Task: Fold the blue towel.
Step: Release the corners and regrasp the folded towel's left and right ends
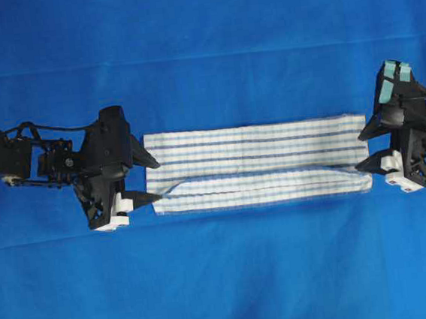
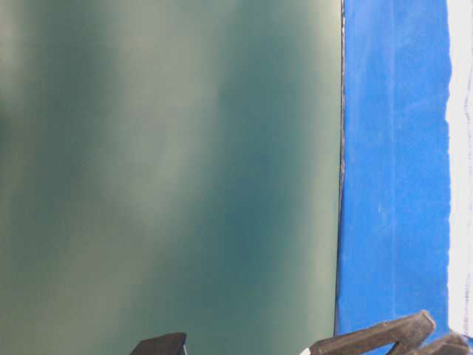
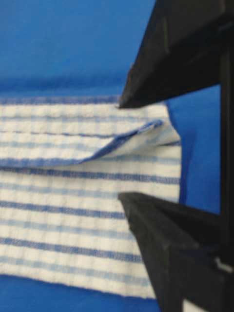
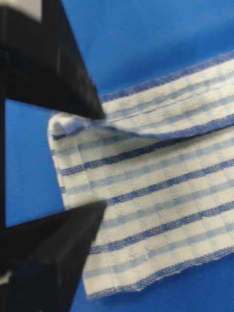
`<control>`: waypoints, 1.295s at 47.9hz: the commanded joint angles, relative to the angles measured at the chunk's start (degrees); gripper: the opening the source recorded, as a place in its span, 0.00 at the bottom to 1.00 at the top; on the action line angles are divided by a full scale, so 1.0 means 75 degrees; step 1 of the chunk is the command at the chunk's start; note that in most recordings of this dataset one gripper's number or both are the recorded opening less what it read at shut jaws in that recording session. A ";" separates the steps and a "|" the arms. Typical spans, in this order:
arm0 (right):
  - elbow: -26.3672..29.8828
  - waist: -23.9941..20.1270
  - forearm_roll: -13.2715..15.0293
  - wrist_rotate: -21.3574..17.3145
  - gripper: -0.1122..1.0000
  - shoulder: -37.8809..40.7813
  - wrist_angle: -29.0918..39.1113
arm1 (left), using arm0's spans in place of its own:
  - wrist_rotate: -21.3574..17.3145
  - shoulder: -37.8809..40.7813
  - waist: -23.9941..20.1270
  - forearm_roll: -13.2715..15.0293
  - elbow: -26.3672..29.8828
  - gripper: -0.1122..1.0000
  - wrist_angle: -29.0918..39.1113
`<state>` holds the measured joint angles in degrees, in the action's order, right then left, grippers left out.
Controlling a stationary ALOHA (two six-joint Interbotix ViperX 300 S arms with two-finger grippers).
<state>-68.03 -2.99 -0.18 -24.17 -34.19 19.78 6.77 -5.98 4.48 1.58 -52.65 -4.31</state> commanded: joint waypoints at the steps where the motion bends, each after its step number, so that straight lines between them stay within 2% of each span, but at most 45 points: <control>1: 0.0082 0.0012 0.0117 0.0012 0.70 -0.0012 -0.0047 | -0.0082 -0.0141 -0.0047 0.0000 0.0059 0.69 -0.0012; 5: 0.0082 0.0234 0.0246 0.0012 0.66 -0.0012 -0.0047 | -0.0141 -0.0176 -0.0211 0.0000 0.0059 0.69 0.0000; 15: 0.0094 0.1441 0.0715 0.0012 0.66 -0.0012 -0.0023 | -0.0422 -0.0352 -0.0984 0.0000 0.0035 0.69 0.0094; 22: 0.0094 0.2016 0.1008 0.0023 0.66 -0.0012 0.0047 | -0.0668 -0.0656 -0.1324 -0.0012 0.0023 0.69 0.0281; 41: 0.0035 0.2203 0.1102 0.0035 0.66 0.0141 0.0012 | -0.0820 -0.0574 -0.1418 0.0000 0.0023 0.69 0.0164; 51: -0.0105 0.2344 0.1137 0.0035 0.66 0.0879 -0.0398 | -0.0820 0.0281 -0.1547 0.0000 0.0059 0.69 -0.0305; 62: -0.0129 0.2379 0.1137 0.0035 0.66 0.1770 -0.0633 | -0.0809 0.0949 -0.1641 0.0000 0.0129 0.69 -0.0340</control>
<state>-69.61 14.68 8.26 -23.99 -21.97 15.56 0.70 1.05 -7.82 1.58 -52.82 -6.24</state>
